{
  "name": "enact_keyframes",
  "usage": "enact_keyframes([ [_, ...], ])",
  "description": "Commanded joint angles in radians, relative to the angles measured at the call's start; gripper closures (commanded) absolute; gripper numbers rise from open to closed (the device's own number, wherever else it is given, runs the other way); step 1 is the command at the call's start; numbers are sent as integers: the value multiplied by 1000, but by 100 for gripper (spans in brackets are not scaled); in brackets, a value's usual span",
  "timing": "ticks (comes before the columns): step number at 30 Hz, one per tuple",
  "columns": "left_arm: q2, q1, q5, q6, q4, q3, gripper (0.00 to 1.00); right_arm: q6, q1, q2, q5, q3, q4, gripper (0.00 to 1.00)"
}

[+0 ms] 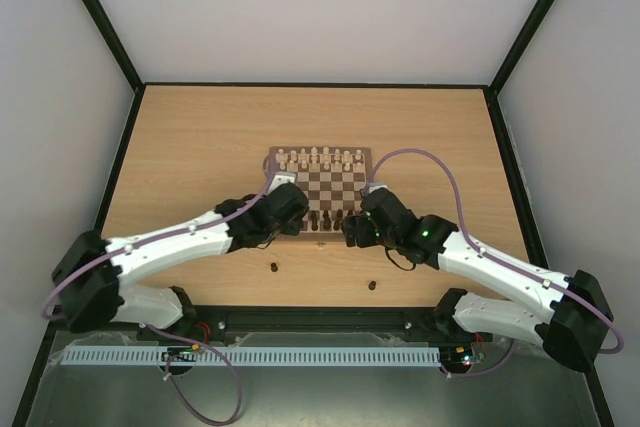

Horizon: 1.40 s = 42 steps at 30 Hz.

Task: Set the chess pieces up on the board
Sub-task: Pick up the chess piece at the center of the board.

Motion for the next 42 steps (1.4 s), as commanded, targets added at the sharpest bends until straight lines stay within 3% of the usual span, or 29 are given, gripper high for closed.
enact_keyframes([
  [1, -134, -5, 0, -7, -29, -56, 49, 30, -2, 9, -7, 4, -54, 5],
  [2, -161, -5, 8, -9, -23, -72, 46, 42, -2, 11, -18, 7, -61, 0],
  [7, -293, -7, 34, -1, 7, -161, 29, 119, 3, 15, -92, 6, -85, 1],
  [8, -311, -7, 39, 1, 12, -174, 22, 140, 10, 16, -93, 2, -96, 1],
  [9, -330, -7, 46, 5, 16, -185, 3, 163, 24, 14, -82, -2, -105, 1],
  [10, -347, -7, 53, 8, 19, -194, 1, 185, 44, 13, -66, -6, -119, 1],
  [15, -420, -7, 87, 25, 46, -239, 1, 319, 174, 0, -10, -45, -159, 0],
  [19, -462, -7, 113, 42, 58, -262, 1, 438, 280, -2, 52, -76, -220, 11],
  [25, -472, -7, 158, 63, 93, -285, 1, 614, 422, 60, 126, -91, -323, 14],
  [32, -471, -7, 168, 70, 117, -301, 1, 679, 459, 130, 130, -103, -354, 26],
  [42, -444, -5, 160, 71, 130, -295, 1, 680, 459, 14, 133, -160, -335, 49],
])
